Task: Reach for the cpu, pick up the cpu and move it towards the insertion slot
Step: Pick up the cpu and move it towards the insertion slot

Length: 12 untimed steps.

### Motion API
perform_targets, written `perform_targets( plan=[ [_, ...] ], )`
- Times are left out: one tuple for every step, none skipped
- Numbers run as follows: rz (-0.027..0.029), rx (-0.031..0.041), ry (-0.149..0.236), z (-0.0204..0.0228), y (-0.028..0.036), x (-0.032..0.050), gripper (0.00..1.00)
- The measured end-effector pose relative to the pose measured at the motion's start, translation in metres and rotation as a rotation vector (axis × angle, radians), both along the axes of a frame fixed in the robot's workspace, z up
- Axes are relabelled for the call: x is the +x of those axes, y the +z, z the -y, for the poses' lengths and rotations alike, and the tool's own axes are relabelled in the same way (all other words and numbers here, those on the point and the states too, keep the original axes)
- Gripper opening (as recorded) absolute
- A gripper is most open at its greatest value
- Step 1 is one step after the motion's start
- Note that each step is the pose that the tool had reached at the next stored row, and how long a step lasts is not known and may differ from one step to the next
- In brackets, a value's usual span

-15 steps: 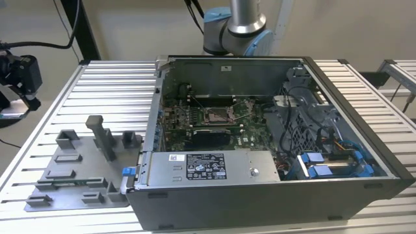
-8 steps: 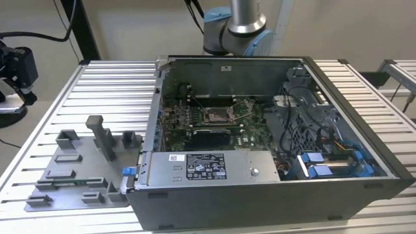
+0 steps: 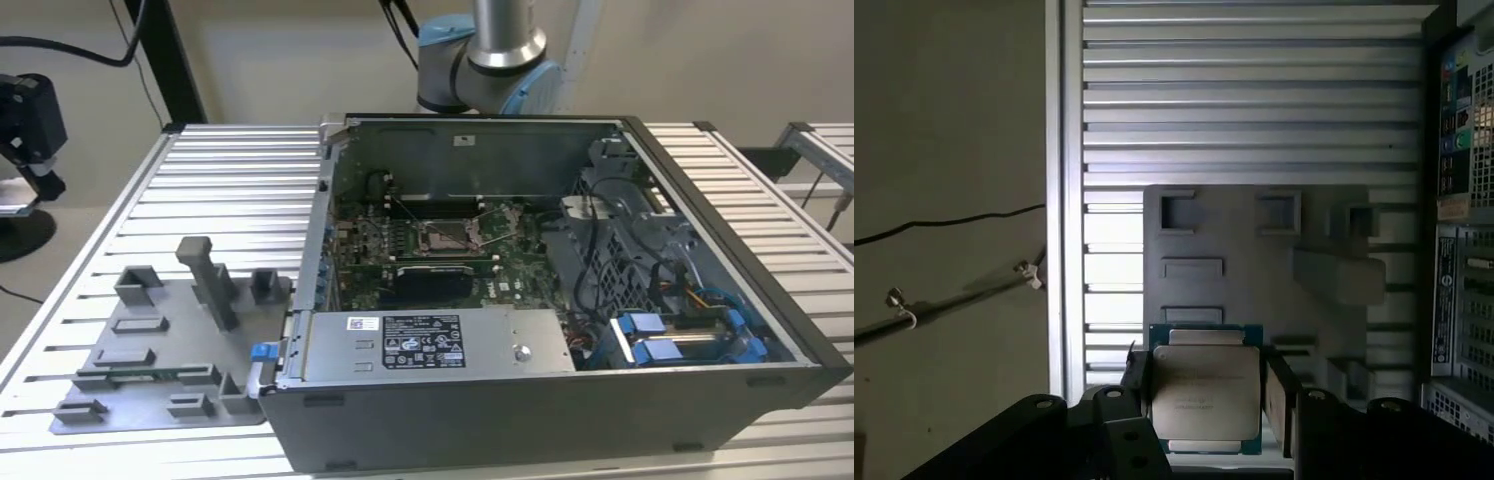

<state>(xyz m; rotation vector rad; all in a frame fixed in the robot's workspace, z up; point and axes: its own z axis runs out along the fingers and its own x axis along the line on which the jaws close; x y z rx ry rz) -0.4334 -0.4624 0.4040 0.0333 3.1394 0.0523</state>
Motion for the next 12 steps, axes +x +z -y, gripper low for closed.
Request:
perform_targets(
  plan=[
    [0.0001,0.0000,0.000,0.0000,0.0012,0.0000,0.00],
    [0.0000,0.0000,0.000,0.0000,0.0024,-0.0001,0.00],
    [0.0001,0.0000,0.000,0.0000,0.0032,0.0000,0.00],
    [0.0000,-0.0001,0.000,0.0000,0.0034,0.0000,0.00],
    [0.0001,0.0000,0.000,0.0000,0.0034,0.0000,0.00],
    [0.0002,0.0000,0.000,0.0000,0.0034,0.0000,0.00],
    [0.0000,0.0000,0.000,0.0000,0.0036,0.0000,0.00],
    [0.0000,-0.0001,0.000,0.0000,0.0037,0.0000,0.00],
    [0.0000,0.0000,0.000,0.0000,0.0037,0.0000,0.00],
    [-0.0001,-0.0001,0.000,0.0000,0.0038,0.0000,0.00],
    [0.0000,-0.0001,0.000,0.0000,0.0038,0.0000,0.00],
    [0.0000,-0.0001,0.000,0.0000,0.0039,0.0000,0.00]
  ],
)
